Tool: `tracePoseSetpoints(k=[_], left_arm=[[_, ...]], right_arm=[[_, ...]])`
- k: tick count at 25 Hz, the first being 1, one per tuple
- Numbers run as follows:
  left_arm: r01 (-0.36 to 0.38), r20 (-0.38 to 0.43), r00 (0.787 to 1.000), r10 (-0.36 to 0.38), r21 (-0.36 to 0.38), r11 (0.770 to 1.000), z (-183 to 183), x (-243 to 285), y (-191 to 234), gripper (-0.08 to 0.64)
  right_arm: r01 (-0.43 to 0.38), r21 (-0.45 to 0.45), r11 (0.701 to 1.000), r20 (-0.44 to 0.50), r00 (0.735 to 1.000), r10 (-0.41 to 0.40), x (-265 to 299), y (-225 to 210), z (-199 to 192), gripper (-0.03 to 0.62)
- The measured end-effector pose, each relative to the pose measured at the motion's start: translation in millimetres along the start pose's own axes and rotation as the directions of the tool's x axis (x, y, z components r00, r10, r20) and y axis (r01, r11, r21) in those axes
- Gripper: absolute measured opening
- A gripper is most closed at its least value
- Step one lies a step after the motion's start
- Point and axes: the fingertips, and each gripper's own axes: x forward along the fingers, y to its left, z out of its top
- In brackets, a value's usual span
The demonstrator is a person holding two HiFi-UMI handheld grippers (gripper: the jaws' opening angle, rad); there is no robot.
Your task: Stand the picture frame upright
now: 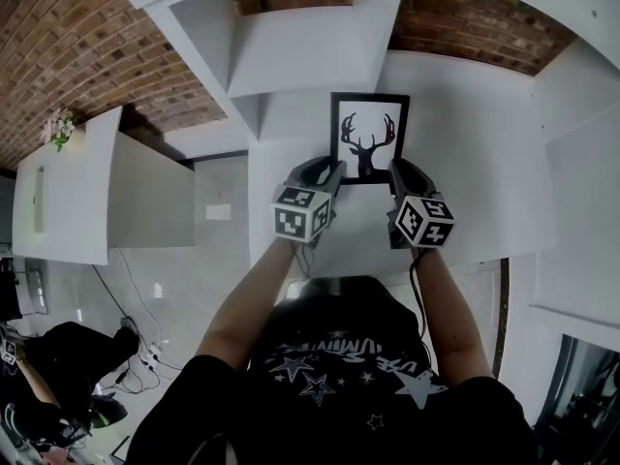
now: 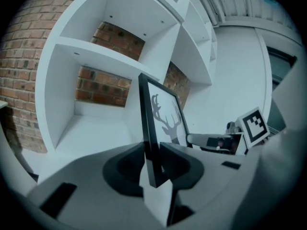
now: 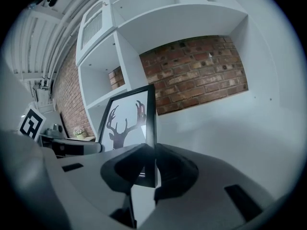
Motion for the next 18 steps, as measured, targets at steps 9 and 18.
tracePoseSetpoints(k=[9,18], left_arm=[[-0.075,-0.025,0.997,0.075,-0.002,0.997,-2,17,21,0.095],[-0.119,-0.046,0.992,0.121,0.040,0.992,-3,36,38,0.095]], right_arm=[[-0.042,-0.053,0.998,-0.043,0.998,0.040,28,-5,-4,0.078],[-0.063,-0.092,0.994,-0.064,0.996,0.057,57,-13,-6,0.077]])
